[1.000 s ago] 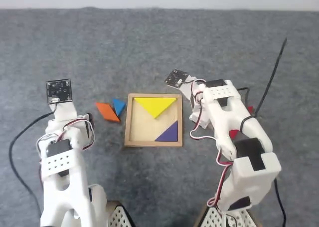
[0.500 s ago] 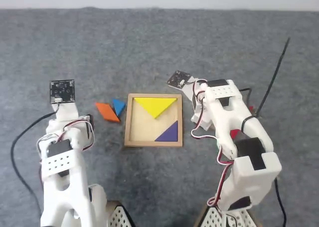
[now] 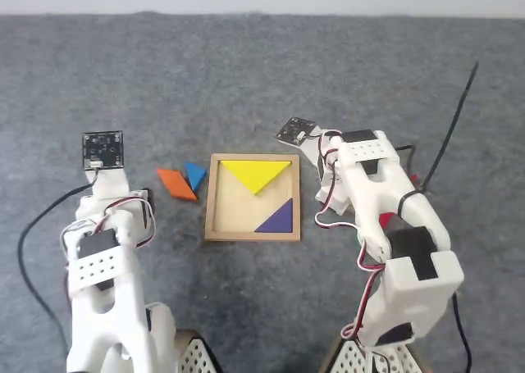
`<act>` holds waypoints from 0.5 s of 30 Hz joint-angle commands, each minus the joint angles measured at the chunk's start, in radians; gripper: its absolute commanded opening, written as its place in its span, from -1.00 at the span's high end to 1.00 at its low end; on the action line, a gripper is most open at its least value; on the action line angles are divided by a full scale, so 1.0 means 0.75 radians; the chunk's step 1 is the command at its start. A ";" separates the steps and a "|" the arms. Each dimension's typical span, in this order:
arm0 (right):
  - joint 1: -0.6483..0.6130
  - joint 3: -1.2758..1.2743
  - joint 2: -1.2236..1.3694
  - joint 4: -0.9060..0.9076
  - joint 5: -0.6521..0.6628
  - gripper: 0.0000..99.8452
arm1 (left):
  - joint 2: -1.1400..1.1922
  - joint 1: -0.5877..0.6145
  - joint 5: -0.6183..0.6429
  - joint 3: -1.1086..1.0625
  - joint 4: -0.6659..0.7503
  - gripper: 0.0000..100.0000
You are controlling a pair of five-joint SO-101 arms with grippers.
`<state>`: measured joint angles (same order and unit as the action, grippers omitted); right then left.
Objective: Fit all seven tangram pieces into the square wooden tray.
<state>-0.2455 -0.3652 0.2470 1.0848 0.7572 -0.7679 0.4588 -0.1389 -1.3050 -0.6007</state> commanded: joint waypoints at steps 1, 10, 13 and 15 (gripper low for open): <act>0.013 0.041 -0.005 0.026 0.035 0.70 | -0.031 0.008 -0.012 0.011 0.027 0.63; 0.015 0.041 -0.005 0.026 0.029 0.71 | -0.041 0.008 -0.014 -0.003 0.033 0.63; 0.017 0.043 -0.005 0.026 -0.002 0.71 | -0.041 0.008 -0.014 -0.003 0.033 0.63; 0.017 0.043 -0.005 0.026 -0.008 0.70 | -0.041 0.008 -0.014 -0.003 0.033 0.63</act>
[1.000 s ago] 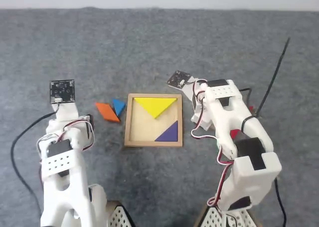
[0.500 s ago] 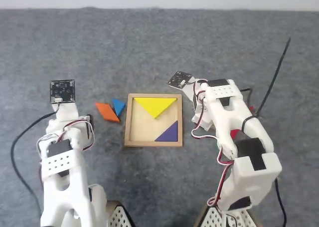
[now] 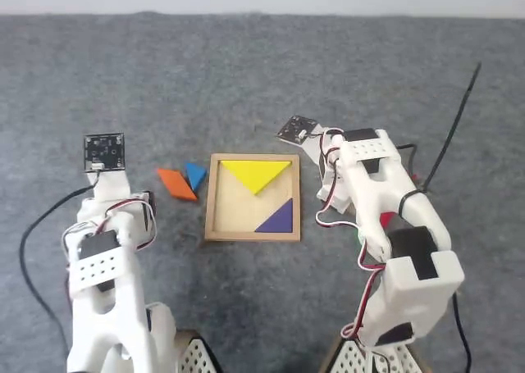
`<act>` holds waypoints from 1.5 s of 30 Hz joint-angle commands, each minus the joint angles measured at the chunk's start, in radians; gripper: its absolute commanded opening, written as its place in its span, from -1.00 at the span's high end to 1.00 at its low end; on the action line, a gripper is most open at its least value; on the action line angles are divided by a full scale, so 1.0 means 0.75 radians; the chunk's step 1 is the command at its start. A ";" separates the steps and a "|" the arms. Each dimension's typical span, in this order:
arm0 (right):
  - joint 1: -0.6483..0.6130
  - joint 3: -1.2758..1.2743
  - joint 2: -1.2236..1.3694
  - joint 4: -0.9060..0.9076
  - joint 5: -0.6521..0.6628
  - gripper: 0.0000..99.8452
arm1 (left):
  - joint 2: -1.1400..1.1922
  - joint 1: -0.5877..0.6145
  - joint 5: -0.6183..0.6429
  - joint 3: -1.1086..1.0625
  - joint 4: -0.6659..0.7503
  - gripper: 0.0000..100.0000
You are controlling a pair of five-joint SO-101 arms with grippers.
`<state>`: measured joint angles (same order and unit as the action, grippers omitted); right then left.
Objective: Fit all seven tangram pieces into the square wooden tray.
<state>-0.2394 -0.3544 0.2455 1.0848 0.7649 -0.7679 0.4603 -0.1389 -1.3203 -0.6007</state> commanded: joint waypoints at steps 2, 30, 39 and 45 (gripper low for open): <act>0.011 0.029 -0.003 0.026 -0.018 0.70 | -0.041 0.006 -0.014 0.015 0.033 0.63; 0.013 0.065 -0.019 0.175 -0.172 0.49 | -0.041 0.006 -0.014 0.013 0.033 0.63; 0.095 0.055 -0.009 0.181 -0.440 0.53 | -0.041 0.006 -0.016 0.013 0.031 0.63; 0.146 0.051 -0.003 0.206 -0.589 0.53 | -0.041 0.006 -0.016 0.013 0.031 0.63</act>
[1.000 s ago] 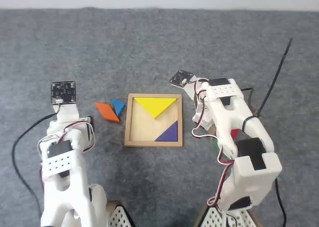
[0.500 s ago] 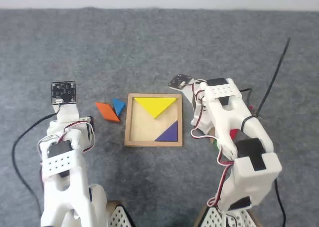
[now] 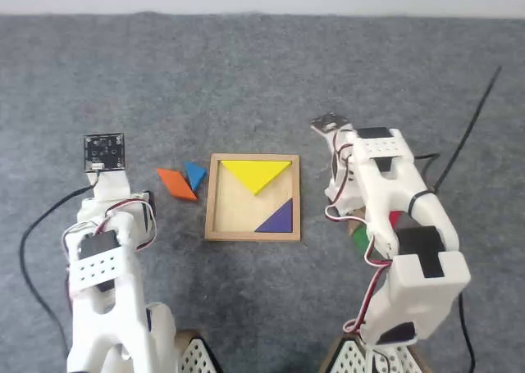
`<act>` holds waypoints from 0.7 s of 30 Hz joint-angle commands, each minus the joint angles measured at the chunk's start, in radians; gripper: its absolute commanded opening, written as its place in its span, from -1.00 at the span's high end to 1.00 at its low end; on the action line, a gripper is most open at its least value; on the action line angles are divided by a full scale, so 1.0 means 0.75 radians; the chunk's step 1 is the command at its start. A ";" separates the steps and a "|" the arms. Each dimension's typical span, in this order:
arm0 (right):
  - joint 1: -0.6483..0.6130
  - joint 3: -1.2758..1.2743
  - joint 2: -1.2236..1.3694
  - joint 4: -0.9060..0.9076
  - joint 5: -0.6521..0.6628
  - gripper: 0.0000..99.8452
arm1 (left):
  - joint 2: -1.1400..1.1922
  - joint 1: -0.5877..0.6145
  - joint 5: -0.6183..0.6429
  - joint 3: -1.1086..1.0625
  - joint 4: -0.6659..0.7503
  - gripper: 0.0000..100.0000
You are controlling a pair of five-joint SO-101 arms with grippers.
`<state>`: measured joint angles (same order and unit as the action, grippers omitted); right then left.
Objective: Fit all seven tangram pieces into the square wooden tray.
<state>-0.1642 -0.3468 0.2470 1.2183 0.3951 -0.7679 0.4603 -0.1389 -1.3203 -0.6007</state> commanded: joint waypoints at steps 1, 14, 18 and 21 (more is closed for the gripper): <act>0.042 0.031 -0.005 0.030 -0.117 0.52 | -0.041 0.006 -0.016 0.013 0.031 0.63; 0.017 0.094 0.130 0.079 -0.158 0.53 | -0.041 0.006 -0.016 0.013 0.029 0.63; 0.017 0.106 0.142 0.085 -0.200 0.53 | -0.041 0.006 -0.016 0.013 0.029 0.63; 0.017 0.106 0.146 0.091 -0.239 0.53 | -0.041 0.006 -0.016 0.013 0.029 0.63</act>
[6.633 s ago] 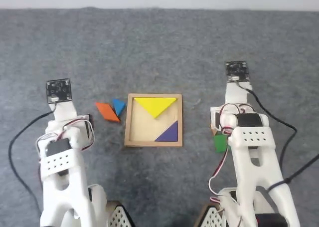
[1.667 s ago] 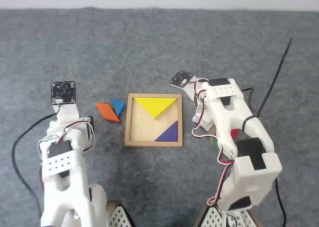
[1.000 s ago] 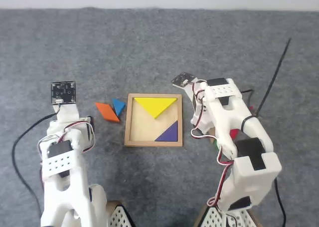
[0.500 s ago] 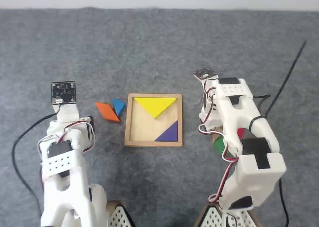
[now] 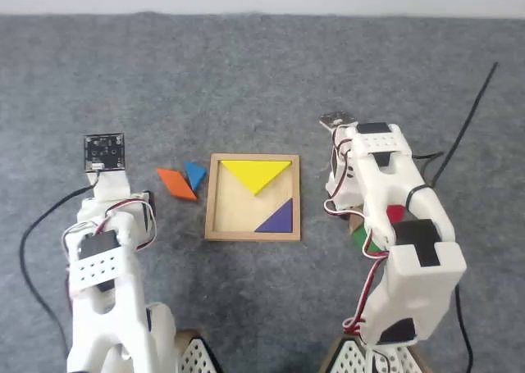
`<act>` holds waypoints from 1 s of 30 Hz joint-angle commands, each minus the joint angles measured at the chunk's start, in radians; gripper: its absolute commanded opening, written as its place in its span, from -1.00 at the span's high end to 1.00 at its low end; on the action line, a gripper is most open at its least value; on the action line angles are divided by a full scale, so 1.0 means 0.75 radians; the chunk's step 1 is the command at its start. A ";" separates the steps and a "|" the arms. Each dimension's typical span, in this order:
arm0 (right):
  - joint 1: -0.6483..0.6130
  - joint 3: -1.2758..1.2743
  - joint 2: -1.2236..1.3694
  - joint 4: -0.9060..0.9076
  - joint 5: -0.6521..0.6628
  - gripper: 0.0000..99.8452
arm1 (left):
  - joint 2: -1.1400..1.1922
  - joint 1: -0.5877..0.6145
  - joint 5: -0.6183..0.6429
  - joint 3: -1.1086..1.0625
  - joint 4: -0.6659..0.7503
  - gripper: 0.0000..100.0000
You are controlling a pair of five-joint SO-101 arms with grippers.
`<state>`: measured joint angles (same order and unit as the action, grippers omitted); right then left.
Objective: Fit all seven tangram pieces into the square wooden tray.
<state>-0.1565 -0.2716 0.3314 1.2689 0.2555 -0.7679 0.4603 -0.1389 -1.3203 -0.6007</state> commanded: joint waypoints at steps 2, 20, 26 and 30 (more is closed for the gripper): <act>0.005 0.004 0.038 0.026 -0.072 0.53 | -0.041 0.006 -0.016 0.013 0.031 0.63; -0.026 -0.084 0.030 0.064 -0.153 0.49 | -0.041 0.006 -0.016 0.013 0.031 0.63; -0.058 -0.082 0.030 0.054 -0.153 0.69 | -0.041 0.006 -0.016 0.013 0.031 0.63; -0.054 -0.070 0.030 0.054 -0.151 0.81 | -0.041 0.006 -0.016 0.013 0.031 0.63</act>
<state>-0.1811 -0.2977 0.3299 1.2919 0.1511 -0.7679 0.4603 -0.1389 -1.3203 -0.6007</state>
